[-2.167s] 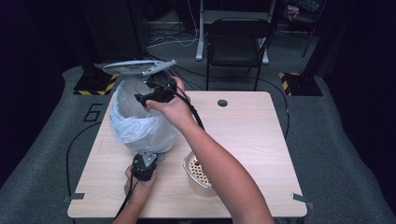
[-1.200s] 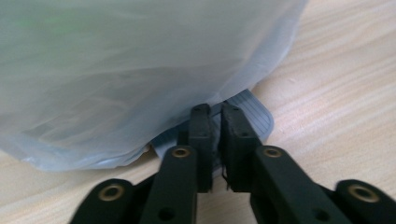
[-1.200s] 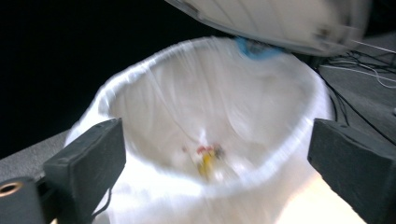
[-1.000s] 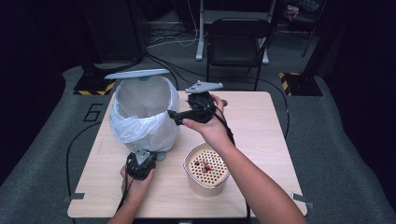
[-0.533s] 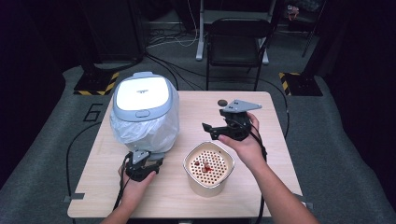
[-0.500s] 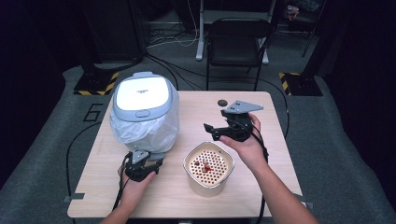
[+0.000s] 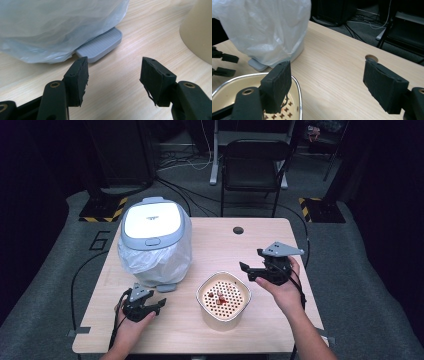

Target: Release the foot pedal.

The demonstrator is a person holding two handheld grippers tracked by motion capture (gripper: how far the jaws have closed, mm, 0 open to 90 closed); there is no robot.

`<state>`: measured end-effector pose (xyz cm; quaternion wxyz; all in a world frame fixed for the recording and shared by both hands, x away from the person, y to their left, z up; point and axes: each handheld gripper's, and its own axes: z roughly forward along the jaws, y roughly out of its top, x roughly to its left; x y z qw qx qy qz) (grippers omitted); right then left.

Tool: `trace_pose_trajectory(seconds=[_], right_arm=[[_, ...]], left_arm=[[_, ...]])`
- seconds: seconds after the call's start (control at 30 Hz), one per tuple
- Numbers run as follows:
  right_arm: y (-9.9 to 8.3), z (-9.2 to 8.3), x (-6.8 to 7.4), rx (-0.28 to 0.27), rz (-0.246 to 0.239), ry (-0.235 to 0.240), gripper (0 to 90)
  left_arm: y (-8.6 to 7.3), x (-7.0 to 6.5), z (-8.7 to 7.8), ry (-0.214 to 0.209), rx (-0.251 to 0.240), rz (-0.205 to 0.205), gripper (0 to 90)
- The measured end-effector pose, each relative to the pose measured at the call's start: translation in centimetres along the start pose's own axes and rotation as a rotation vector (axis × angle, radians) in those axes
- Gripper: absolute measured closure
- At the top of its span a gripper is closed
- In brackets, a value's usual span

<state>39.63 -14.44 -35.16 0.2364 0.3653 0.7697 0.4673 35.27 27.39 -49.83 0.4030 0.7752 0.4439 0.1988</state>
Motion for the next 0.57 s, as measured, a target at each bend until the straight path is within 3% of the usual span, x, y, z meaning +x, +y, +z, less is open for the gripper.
trace_pose_trajectory(seconds=[0.13,0.2,0.4,0.57], right_arm=[[-1.6,-0.2,-1.2,0.004,0.03,-0.042,22.8],[-2.4,-0.2,-1.8,0.005,0.052,-0.052,22.9],[-5.1,-0.3,-3.0,0.014,0.102,-0.096,23.0],[-8.7,0.2,-3.9,0.044,0.114,-0.181,22.6]], left_arm=[[-0.6,0.6,-0.2,0.014,-0.014,0.037,39.5],[-1.0,1.1,-0.2,-0.002,-0.004,-0.009,39.5],[-1.4,2.4,-0.2,0.011,0.001,-0.045,39.6],[-1.8,3.9,-0.2,0.072,-0.006,-0.072,36.3]])
